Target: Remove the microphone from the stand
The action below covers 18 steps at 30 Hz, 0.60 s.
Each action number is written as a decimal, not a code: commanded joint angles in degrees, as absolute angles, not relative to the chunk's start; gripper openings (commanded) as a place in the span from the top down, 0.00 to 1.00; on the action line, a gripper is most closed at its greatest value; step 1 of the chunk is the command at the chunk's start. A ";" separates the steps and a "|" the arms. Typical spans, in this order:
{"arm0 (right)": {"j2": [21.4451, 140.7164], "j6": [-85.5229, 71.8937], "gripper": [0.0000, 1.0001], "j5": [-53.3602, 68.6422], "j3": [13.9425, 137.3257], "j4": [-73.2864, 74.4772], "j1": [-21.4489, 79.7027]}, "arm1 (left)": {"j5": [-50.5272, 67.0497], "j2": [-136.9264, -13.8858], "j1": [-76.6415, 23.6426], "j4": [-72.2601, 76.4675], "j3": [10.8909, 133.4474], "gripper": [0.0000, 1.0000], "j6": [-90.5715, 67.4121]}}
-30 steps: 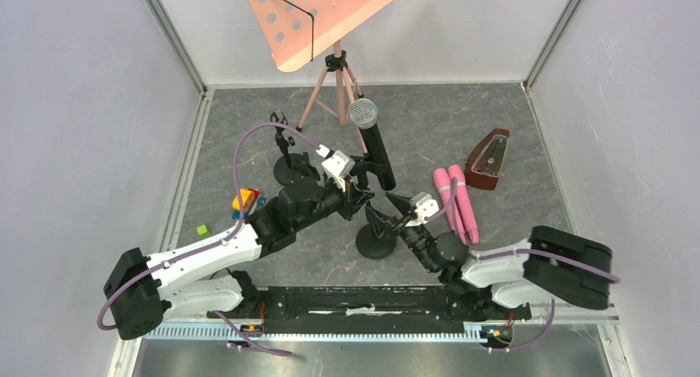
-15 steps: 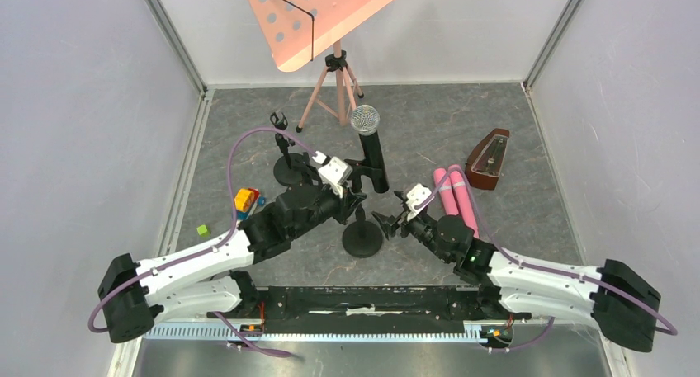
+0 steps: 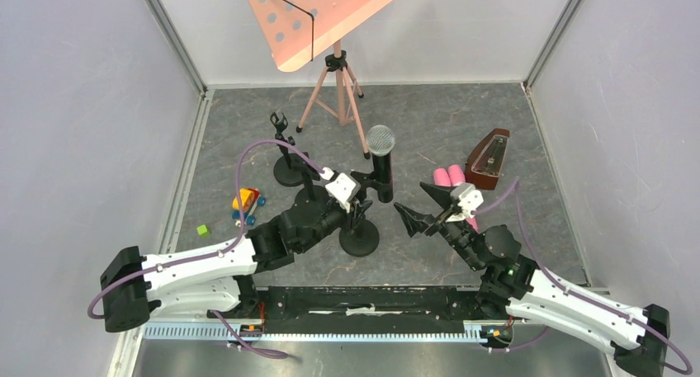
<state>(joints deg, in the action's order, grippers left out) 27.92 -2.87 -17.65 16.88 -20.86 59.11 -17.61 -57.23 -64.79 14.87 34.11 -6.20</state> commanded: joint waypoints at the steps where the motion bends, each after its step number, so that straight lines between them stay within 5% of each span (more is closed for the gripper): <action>1: 25.24 -8.19 0.15 -23.35 17.72 -21.91 58.97 | -17.99 -58.07 -65.46 20.77 34.01 0.61 -4.83; 18: 32.32 -11.58 0.09 -5.03 22.89 -26.37 58.97 | -8.93 -46.88 -64.39 12.75 32.41 0.08 -2.17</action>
<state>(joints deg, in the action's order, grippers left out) 31.11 -11.27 -13.06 20.29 -20.40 59.09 -14.41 -50.17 -64.97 15.03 31.75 -5.39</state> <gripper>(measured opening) 0.905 0.878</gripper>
